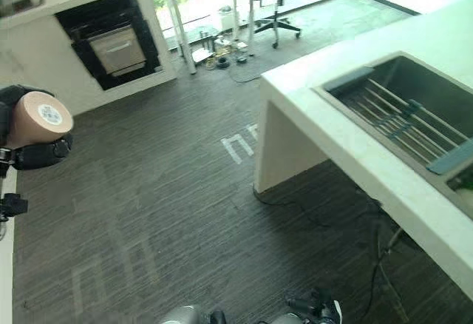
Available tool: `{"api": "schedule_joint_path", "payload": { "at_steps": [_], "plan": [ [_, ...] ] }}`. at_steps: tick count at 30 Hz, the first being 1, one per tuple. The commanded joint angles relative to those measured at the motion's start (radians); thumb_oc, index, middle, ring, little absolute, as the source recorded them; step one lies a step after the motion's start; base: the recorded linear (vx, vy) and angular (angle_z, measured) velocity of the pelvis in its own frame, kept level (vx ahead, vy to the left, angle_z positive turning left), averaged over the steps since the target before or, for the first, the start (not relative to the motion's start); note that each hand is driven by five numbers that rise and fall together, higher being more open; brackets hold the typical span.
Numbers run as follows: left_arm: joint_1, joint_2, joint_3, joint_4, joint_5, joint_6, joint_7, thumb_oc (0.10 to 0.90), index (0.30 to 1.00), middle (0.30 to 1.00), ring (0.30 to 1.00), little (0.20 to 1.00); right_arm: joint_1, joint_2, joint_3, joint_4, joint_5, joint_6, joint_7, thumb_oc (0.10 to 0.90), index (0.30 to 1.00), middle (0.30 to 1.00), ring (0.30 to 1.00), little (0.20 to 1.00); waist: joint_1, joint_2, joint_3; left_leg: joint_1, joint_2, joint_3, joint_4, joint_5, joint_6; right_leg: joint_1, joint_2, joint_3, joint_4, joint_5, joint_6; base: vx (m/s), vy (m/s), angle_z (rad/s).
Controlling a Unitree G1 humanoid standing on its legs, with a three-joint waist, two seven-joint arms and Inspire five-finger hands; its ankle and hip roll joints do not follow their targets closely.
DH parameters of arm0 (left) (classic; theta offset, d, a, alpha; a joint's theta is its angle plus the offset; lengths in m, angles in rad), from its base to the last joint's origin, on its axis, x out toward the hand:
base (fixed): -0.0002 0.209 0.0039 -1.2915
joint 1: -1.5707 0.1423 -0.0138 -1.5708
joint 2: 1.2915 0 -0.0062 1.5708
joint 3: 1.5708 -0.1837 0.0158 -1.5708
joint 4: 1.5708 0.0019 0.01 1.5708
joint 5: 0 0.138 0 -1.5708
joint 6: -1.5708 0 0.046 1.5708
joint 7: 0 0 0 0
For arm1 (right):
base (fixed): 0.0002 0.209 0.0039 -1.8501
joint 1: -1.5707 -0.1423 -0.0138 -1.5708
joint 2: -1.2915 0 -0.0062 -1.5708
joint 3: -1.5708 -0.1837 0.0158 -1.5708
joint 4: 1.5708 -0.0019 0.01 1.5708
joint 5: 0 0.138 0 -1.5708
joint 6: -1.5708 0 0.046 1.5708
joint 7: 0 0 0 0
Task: Place the dishes in the dishwasher.
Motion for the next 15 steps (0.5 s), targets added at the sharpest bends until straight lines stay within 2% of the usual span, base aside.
{"api": "schedule_joint_path", "payload": {
  "at_steps": [1, 4, 7, 8, 9, 10, 11, 12, 13, 14, 15],
  "plan": [
    [-0.129, 0.088, 0.065, -0.093, 0.123, -0.126, 0.056, 0.400, 0.300, 0.300, 0.300, 0.300, -0.036, -0.050, -0.039, -0.026, 0.045, -0.055, -0.051, 0.800, 0.900, 0.900, 0.900, 0.900, -0.068, -0.004, -0.027, 0.072, 0.039, 0.013, -0.061, -0.031, -0.046, 0.050, 0.128, -0.003, -0.141, -0.033, 0.064, 0.24, 0.103, 2.36],
    [-0.154, 0.094, 0.045, -0.133, 0.159, -0.113, 0.034, 0.400, 0.300, 0.300, 0.300, 0.300, -0.054, -0.081, -0.038, -0.015, 0.028, -0.021, -0.022, 0.800, 0.900, 0.900, 0.900, 0.900, -0.069, -0.034, -0.025, 0.092, 0.019, 0.045, -0.061, -0.054, -0.041, -0.009, 0.153, -0.057, -0.141, 0.004, 0.070, 0.23, -0.023, 0.59],
    [-0.179, 0.098, 0.025, -0.175, 0.193, -0.098, -0.008, 0.400, 0.300, 0.300, 0.300, 0.300, -0.070, -0.099, -0.036, 0.018, 0.035, -0.018, 0.023, 0.800, 0.900, 0.900, 0.900, 0.900, -0.073, -0.061, -0.014, 0.114, -0.006, 0.070, -0.061, -0.086, -0.032, -0.098, 0.139, -0.087, -0.141, 0.043, 0.090, 0.32, -0.147, -0.48],
    [-0.188, 0.101, 0.020, -0.186, 0.208, -0.093, -0.021, 0.400, 0.300, 0.300, 0.300, 0.300, -0.076, -0.097, -0.034, 0.024, 0.033, -0.016, 0.031, 0.800, 0.900, 0.900, 0.900, 0.900, -0.077, -0.064, -0.009, 0.124, -0.010, 0.076, -0.061, -0.099, -0.025, -0.130, 0.126, -0.097, -0.141, 0.080, 0.102, 0.45, -0.151, -0.25],
    [-0.193, 0.107, 0.019, -0.188, 0.220, -0.095, -0.025, 0.400, 0.300, 0.300, 0.300, 0.300, -0.078, -0.096, -0.031, 0.028, 0.035, -0.017, 0.035, 0.800, 0.900, 0.900, 0.900, 0.900, -0.076, -0.054, -0.010, 0.135, -0.006, 0.070, -0.061, -0.116, -0.022, -0.134, 0.131, -0.095, -0.141, 0.073, 0.111, 0.40, -0.166, 0.03],
    [-0.204, 0.110, 0.019, -0.184, 0.257, -0.101, -0.025, 0.400, 0.300, 0.300, 0.300, 0.300, -0.082, -0.101, -0.031, 0.035, 0.041, -0.011, 0.045, 0.800, 0.900, 0.900, 0.900, 0.900, -0.077, -0.048, -0.004, 0.138, 0.002, 0.088, -0.061, -0.102, -0.025, -0.124, 0.137, -0.113, -0.141, 0.063, 0.084, 0.42, -0.195, 0.01],
    [-0.210, 0.116, 0.019, -0.184, 0.287, -0.106, -0.031, 0.400, 0.300, 0.300, 0.300, 0.300, -0.079, -0.104, -0.034, 0.038, 0.051, -0.004, 0.047, 0.800, 0.900, 0.900, 0.900, 0.900, -0.081, -0.046, -0.006, 0.150, -0.005, 0.069, -0.061, -0.098, -0.031, -0.125, 0.155, -0.090, -0.141, 0.051, 0.070, 0.62, -0.321, 0.00],
    [-0.200, 0.143, 0.023, -0.181, 0.305, -0.118, -0.025, 0.400, 0.300, 0.300, 0.300, 0.300, -0.090, -0.121, -0.038, 0.050, 0.031, 0.011, 0.042, 0.800, 0.900, 0.900, 0.900, 0.900, -0.085, -0.030, -0.020, 0.251, 0.013, 0.103, -0.061, -0.050, -0.077, -0.085, 0.163, -0.135, -0.141, 0.006, 0.020, 0.53, -0.250, 0.02],
    [-0.199, 0.147, 0.023, -0.183, 0.300, -0.117, -0.026, 0.400, 0.300, 0.300, 0.300, 0.300, -0.091, -0.126, -0.039, 0.052, 0.028, 0.011, 0.041, 0.800, 0.900, 0.900, 0.900, 0.900, -0.085, -0.030, -0.019, 0.251, 0.021, 0.107, -0.013, -0.012, -0.096, -0.079, 0.165, -0.134, -0.141, -0.003, 0.010, 0.47, -0.232, -0.03],
    [-0.200, 0.155, 0.023, -0.189, 0.287, -0.116, -0.028, 0.400, 0.300, 0.300, 0.300, 0.300, -0.094, -0.140, -0.042, 0.066, 0.025, 0.006, 0.042, 0.800, 0.900, 0.900, 0.900, 0.900, -0.082, -0.030, -0.015, 0.211, 0.039, 0.109, 0.133, 0.080, -0.144, -0.057, 0.169, -0.134, -0.141, -0.025, -0.015, 0.22, -0.143, -0.18],
    [-0.201, 0.165, 0.025, -0.196, 0.272, -0.113, -0.031, 0.400, 0.300, 0.300, 0.300, 0.300, -0.098, -0.157, -0.046, 0.088, 0.026, -0.011, 0.050, 0.800, 0.900, 0.900, 0.900, 0.900, -0.075, -0.029, -0.012, 0.148, 0.054, 0.104, 0.273, 0.136, -0.174, -0.034, 0.167, -0.135, -0.141, -0.045, -0.037, 0.27, -0.162, -0.24]
  ]
}}
